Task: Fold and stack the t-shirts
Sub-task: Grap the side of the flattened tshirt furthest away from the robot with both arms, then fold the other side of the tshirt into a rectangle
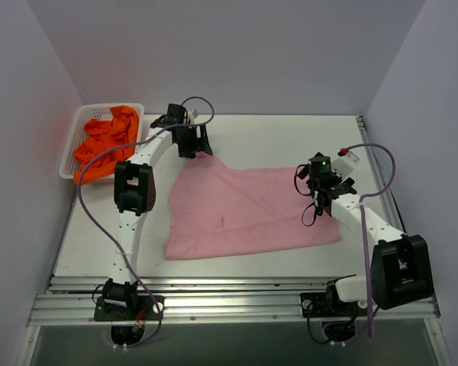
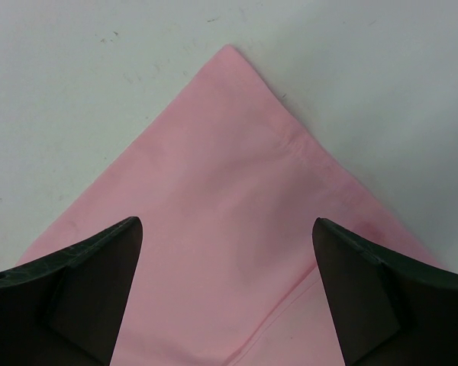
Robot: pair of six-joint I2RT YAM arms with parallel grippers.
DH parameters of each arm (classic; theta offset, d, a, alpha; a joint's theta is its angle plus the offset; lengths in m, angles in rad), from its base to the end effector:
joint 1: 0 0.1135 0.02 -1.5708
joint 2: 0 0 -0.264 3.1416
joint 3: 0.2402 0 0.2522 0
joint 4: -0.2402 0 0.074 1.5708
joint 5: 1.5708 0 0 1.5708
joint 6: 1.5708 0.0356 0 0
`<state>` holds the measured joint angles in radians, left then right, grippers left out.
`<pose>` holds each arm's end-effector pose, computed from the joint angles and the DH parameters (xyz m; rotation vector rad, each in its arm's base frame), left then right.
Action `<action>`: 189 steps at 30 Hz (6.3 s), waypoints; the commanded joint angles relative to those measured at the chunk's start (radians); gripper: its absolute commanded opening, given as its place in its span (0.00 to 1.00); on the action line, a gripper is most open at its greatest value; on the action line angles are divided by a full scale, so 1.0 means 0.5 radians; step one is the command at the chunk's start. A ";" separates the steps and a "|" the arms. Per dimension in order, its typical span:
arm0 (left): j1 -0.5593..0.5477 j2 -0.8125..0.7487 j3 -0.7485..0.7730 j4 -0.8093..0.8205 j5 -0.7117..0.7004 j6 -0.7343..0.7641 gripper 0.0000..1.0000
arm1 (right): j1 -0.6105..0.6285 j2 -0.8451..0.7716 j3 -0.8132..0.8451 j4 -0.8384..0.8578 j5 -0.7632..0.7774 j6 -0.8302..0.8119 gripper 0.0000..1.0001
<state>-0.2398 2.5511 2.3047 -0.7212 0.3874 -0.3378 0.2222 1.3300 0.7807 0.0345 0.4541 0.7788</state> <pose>0.5332 -0.1442 0.1708 0.0309 2.5865 -0.7142 0.2859 0.0486 0.2410 0.8144 1.8623 0.1555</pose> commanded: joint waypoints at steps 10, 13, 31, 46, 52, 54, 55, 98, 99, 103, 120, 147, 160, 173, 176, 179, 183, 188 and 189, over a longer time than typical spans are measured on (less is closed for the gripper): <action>-0.008 0.092 0.161 -0.104 -0.097 -0.015 0.23 | -0.104 -0.022 -0.009 0.020 0.027 -0.054 0.89; -0.008 0.129 0.195 -0.116 -0.118 -0.018 0.08 | -0.198 0.085 0.058 0.063 -0.028 -0.076 0.89; 0.007 0.156 0.174 -0.052 -0.066 -0.018 0.02 | -0.549 1.129 0.733 0.149 -0.334 -0.162 0.82; 0.016 0.159 0.152 -0.027 -0.048 -0.027 0.02 | -0.497 1.436 0.887 0.186 -0.402 -0.146 0.59; 0.016 0.159 0.155 -0.027 -0.048 -0.030 0.02 | -0.503 1.473 0.927 0.158 -0.421 -0.152 0.20; 0.016 0.162 0.158 -0.030 -0.045 -0.033 0.02 | -0.509 1.473 0.924 0.161 -0.433 -0.152 0.11; 0.019 0.162 0.158 -0.030 -0.042 -0.030 0.02 | -0.512 1.473 0.924 0.161 -0.433 -0.149 0.02; -0.140 -1.150 -1.108 0.261 -0.507 0.068 0.02 | -0.490 0.675 0.780 -0.060 -0.451 -0.235 0.00; -0.152 -1.205 -1.179 0.285 -0.526 0.062 0.02 | -0.490 0.651 0.755 -0.060 -0.445 -0.235 0.00; -0.220 -1.530 -1.532 0.393 -0.621 0.034 0.02 | -0.490 0.522 0.626 -0.072 -0.430 -0.238 0.00; -0.950 -2.712 -2.910 0.393 -1.618 -0.606 0.94 | -0.512 -0.135 -0.052 -0.403 -0.095 0.071 1.00; -0.539 -2.108 -2.977 1.409 -0.974 -0.591 0.85 | -0.217 0.245 0.304 -0.177 -0.074 0.007 0.90; -0.389 -2.041 -3.180 1.596 -0.913 -0.625 0.82 | -0.217 0.316 0.307 -0.149 -0.040 -0.039 0.89; -0.373 -2.074 -3.235 1.679 -0.842 -0.625 0.77 | -0.217 0.331 0.304 -0.161 -0.012 -0.039 0.86; -0.370 -2.114 -3.247 1.669 -0.833 -0.625 0.77 | -0.214 0.340 0.304 -0.158 -0.009 -0.039 0.86; -0.376 -2.135 -3.256 1.663 -0.812 -0.628 0.76 | -0.214 0.353 0.307 -0.158 -0.009 -0.042 0.86; -0.380 -2.123 -3.253 1.654 -0.812 -0.634 0.75 | -0.214 0.362 0.304 -0.155 -0.003 -0.039 0.85; -0.386 -2.105 -3.250 1.663 -0.799 -0.641 0.64 | -0.214 0.365 0.292 -0.140 -0.003 -0.042 0.84; -0.389 -2.105 -3.250 1.663 -0.799 -0.641 0.63 | -0.217 0.365 0.289 -0.140 -0.003 -0.042 0.84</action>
<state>-0.4320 1.5150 0.6788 0.0715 -0.0280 -0.6514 0.1112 1.5059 0.9001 -0.0406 0.4088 0.7609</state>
